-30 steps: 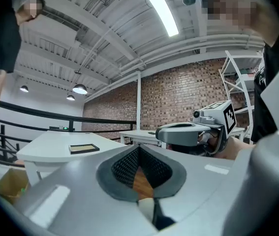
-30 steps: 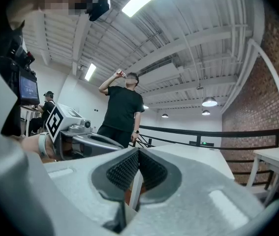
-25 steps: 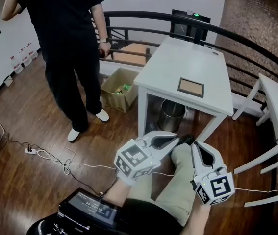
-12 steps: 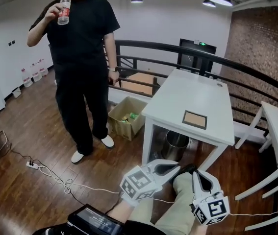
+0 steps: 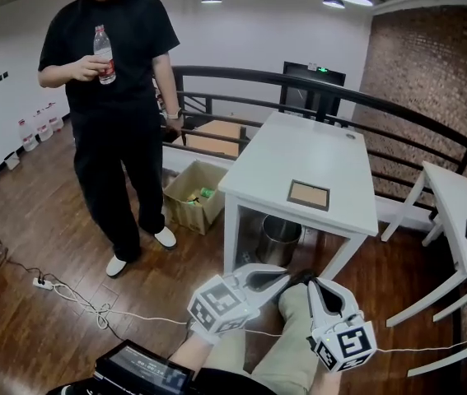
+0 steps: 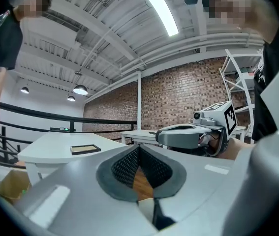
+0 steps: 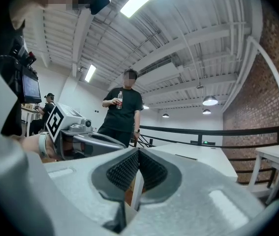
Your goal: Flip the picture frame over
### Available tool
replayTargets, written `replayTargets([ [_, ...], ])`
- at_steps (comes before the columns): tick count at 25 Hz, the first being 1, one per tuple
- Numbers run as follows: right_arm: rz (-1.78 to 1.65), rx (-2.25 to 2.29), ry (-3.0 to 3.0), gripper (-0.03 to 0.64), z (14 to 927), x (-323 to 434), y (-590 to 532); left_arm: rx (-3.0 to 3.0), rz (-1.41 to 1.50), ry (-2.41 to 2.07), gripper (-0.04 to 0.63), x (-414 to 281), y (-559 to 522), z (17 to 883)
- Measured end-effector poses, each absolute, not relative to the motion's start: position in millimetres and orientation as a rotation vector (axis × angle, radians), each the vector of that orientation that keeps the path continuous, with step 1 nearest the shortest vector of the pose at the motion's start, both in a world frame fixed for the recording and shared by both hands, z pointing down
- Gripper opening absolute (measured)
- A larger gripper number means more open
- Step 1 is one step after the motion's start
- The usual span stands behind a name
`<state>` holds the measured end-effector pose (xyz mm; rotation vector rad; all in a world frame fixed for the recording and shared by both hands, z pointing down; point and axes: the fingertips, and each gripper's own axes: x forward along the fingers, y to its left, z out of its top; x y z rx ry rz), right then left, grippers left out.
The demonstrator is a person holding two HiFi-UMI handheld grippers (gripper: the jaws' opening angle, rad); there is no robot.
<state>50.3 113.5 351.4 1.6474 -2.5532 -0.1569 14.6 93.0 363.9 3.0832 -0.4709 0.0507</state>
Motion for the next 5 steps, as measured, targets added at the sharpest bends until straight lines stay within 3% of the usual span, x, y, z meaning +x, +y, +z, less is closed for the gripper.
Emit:
replayTargets([
  [5, -0.203, 1.639, -2.556, -0.008, 341.1, 50.9, 100.0, 3.140, 0.013, -0.492, 0.015, 16.1, 77.9, 348.8],
])
